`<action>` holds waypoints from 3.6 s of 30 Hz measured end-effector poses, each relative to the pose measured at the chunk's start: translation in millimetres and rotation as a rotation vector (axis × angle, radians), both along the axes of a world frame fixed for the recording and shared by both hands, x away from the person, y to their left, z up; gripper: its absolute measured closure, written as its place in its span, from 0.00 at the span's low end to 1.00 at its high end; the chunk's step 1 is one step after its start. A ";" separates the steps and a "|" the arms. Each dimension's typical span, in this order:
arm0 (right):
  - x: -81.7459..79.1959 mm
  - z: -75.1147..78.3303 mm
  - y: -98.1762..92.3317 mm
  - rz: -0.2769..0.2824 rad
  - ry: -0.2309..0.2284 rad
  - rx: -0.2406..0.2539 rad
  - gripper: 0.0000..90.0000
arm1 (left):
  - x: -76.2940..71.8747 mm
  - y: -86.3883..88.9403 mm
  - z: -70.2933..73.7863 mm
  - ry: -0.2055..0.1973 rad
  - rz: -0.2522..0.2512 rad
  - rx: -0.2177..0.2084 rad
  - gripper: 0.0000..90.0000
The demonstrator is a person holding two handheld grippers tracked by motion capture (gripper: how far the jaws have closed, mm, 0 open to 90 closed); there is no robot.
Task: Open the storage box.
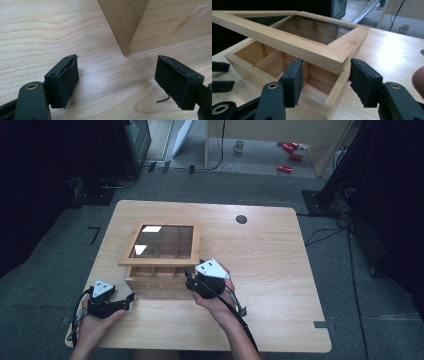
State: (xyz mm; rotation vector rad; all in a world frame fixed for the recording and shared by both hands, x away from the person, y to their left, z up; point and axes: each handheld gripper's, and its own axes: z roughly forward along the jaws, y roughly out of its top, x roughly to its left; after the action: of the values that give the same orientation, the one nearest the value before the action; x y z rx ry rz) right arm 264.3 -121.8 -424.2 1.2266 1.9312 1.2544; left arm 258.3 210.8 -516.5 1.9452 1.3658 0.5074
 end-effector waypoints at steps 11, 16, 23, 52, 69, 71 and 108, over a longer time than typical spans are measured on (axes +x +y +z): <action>12.2 22.0 1.2 -0.011 -0.057 -0.012 0.50 | 0.1 0.0 0.1 0.000 0.001 0.002 0.22; 18.1 30.2 2.5 -0.018 -0.078 -0.017 0.50 | 0.2 0.3 0.0 0.000 0.000 0.002 0.22; 26.1 43.6 3.6 -0.031 -0.110 -0.022 0.50 | 0.3 0.5 -0.1 -0.002 0.001 -0.003 0.22; 82.2 65.9 0.0 -0.029 -0.121 -0.015 0.47 | 1.0 3.0 0.1 0.003 -0.001 -0.026 0.22; 120.0 64.9 -3.9 0.087 -0.170 0.003 0.47 | 1.5 4.6 0.2 0.006 -0.001 -0.044 0.22; 124.9 63.7 -3.4 0.096 -0.170 -0.009 0.47 | 1.5 4.7 0.2 0.006 -0.002 -0.045 0.22; 177.4 40.0 -22.6 0.180 -0.101 0.026 0.60 | 3.2 6.4 0.2 0.008 -0.005 -0.061 0.22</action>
State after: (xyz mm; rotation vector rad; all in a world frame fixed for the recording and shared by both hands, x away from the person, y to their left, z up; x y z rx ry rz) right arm 441.7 -144.4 -384.2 0.9987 1.9924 1.4076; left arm 261.5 217.2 -516.3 1.9027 1.3658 0.4511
